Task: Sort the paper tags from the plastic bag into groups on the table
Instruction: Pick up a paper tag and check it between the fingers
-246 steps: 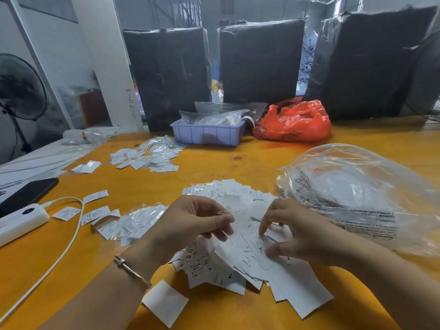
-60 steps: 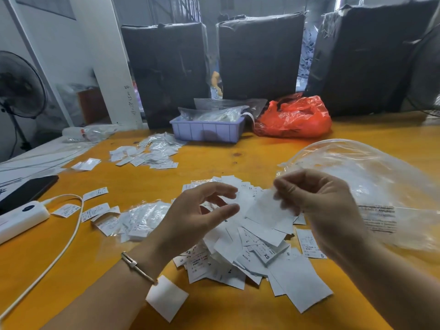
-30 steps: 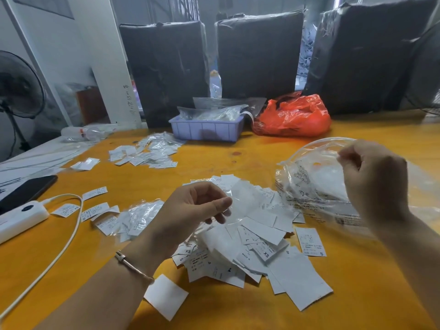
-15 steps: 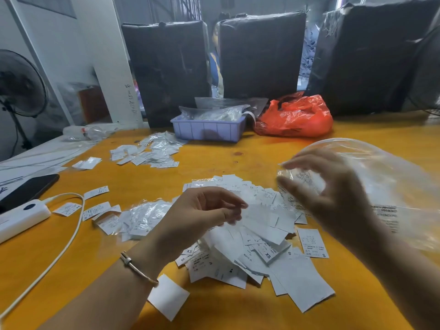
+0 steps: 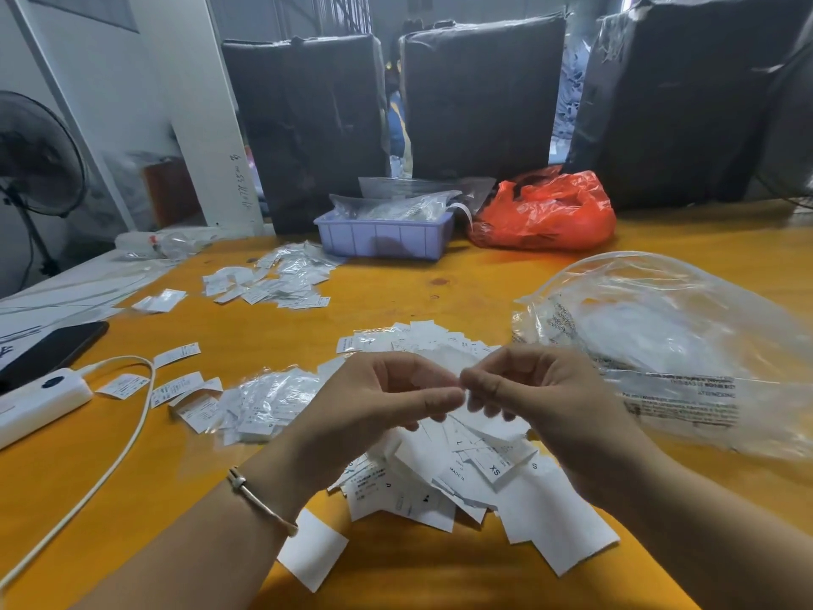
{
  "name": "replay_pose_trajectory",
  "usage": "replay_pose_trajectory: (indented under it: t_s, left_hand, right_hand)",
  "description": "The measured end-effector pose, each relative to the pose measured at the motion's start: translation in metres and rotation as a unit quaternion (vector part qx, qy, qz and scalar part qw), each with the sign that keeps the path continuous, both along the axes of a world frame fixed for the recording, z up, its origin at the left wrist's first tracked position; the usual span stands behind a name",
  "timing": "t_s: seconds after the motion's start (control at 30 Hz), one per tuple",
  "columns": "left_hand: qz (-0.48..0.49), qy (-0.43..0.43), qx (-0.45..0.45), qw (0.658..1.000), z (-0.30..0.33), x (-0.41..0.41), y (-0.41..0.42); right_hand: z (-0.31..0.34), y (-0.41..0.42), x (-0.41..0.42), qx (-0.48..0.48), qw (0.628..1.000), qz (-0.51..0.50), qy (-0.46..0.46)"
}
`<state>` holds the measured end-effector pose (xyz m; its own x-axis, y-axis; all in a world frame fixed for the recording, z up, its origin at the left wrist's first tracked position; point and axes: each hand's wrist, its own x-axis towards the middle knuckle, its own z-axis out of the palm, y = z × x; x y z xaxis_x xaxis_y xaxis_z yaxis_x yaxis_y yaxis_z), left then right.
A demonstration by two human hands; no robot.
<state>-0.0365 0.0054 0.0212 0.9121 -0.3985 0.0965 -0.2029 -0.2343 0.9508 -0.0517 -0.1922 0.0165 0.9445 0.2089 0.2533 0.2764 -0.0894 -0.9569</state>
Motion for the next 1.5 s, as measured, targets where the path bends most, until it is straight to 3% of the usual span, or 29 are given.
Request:
replay_pose_trajectory:
  t_s: [0.1, 0.17, 0.23, 0.3, 0.43, 0.57, 0.67, 0.83, 0.97, 1.23, 1.5]
  left_hand:
    - [0.037, -0.009, -0.054, 0.998, -0.002, 0.002, 0.000]
    - [0.060, -0.009, -0.089, 0.994, -0.001, 0.003, 0.003]
    - [0.067, -0.011, -0.100, 0.993, 0.001, 0.004, 0.006]
    - [0.063, -0.005, -0.112, 0.992, 0.002, 0.004, 0.007]
    - [0.054, -0.011, -0.117, 0.992, 0.003, 0.002, 0.006]
    - [0.074, -0.035, -0.079, 0.993, 0.001, 0.002, 0.008]
    - [0.070, -0.040, -0.070, 0.994, 0.001, 0.002, 0.007]
    - [0.042, -0.045, -0.059, 0.996, 0.002, 0.002, 0.007]
    - [0.013, -0.041, -0.062, 0.997, 0.004, 0.000, 0.006]
    - [-0.010, -0.026, -0.065, 0.997, 0.003, -0.002, 0.005]
    - [-0.026, -0.023, -0.072, 0.997, 0.003, -0.002, 0.006]
  right_hand:
    - [0.002, -0.007, 0.006, -0.032, 0.999, 0.003, 0.000]
    - [0.006, -0.021, 0.013, -0.120, 0.992, -0.016, -0.040]
    - [0.005, -0.034, 0.019, -0.305, 0.944, -0.046, -0.119]
    - [0.002, -0.037, 0.020, -0.426, 0.894, -0.020, -0.135]
    - [-0.005, -0.033, 0.018, -0.500, 0.853, 0.006, -0.148]
    - [-0.006, -0.030, 0.017, -0.489, 0.852, -0.030, -0.183]
    - [-0.007, -0.031, 0.021, -0.446, 0.877, -0.050, -0.171]
    - [0.008, -0.037, 0.021, -0.169, 0.982, -0.057, -0.068]
    - [0.021, -0.041, 0.015, -0.004, 1.000, 0.022, 0.021]
    - [0.027, -0.039, 0.009, 0.064, 0.997, 0.046, 0.009]
    - [0.024, -0.036, 0.007, 0.027, 0.999, 0.028, -0.023]
